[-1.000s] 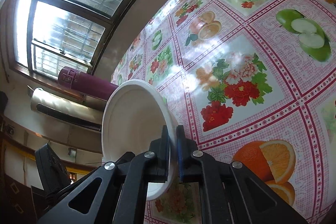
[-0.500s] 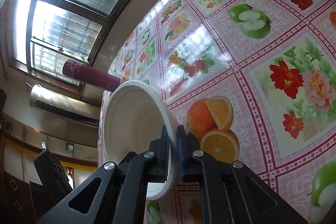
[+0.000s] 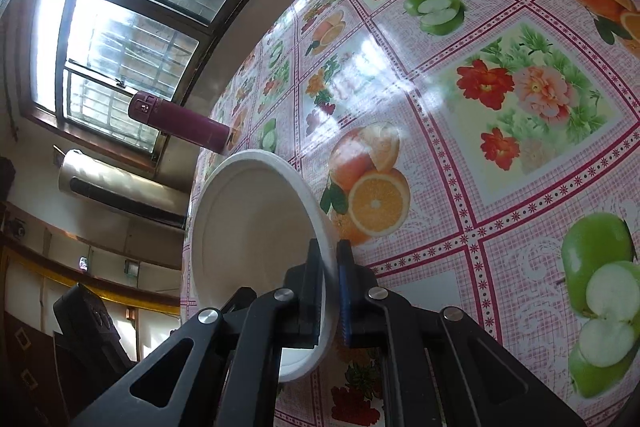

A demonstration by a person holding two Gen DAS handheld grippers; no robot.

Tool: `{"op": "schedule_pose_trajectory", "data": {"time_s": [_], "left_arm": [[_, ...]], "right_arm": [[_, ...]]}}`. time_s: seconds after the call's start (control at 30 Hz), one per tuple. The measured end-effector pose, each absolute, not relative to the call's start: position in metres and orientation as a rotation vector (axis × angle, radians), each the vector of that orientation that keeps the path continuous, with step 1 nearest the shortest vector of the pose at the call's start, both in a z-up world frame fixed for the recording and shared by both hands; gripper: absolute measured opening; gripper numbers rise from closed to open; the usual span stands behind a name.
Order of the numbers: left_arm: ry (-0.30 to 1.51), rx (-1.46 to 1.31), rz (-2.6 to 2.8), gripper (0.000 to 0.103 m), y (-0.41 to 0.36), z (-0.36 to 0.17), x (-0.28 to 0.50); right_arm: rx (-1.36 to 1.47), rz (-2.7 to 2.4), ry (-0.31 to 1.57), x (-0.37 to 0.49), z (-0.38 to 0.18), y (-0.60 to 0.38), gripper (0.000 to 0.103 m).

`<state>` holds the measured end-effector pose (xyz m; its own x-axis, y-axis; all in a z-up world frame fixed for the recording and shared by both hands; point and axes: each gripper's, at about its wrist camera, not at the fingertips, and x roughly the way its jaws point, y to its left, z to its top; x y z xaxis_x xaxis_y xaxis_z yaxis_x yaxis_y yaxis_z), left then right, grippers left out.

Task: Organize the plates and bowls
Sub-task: 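Lift the white bowl off the table with the left gripper, then carry the white bowl with the left gripper over the plate stack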

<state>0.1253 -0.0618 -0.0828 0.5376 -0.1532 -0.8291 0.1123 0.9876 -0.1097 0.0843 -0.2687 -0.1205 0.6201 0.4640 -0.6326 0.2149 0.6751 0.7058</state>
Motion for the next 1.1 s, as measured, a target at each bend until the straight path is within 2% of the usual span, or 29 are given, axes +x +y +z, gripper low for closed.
{"op": "schedule_pose_trajectory", "data": {"time_s": [1.1], "left_arm": [[0.951,-0.060,-0.074,0.014,0.012,-0.086,0.038]], "right_arm": [[0.712,0.263,0.965,0.013,-0.109,-0.178,0.008]]}}
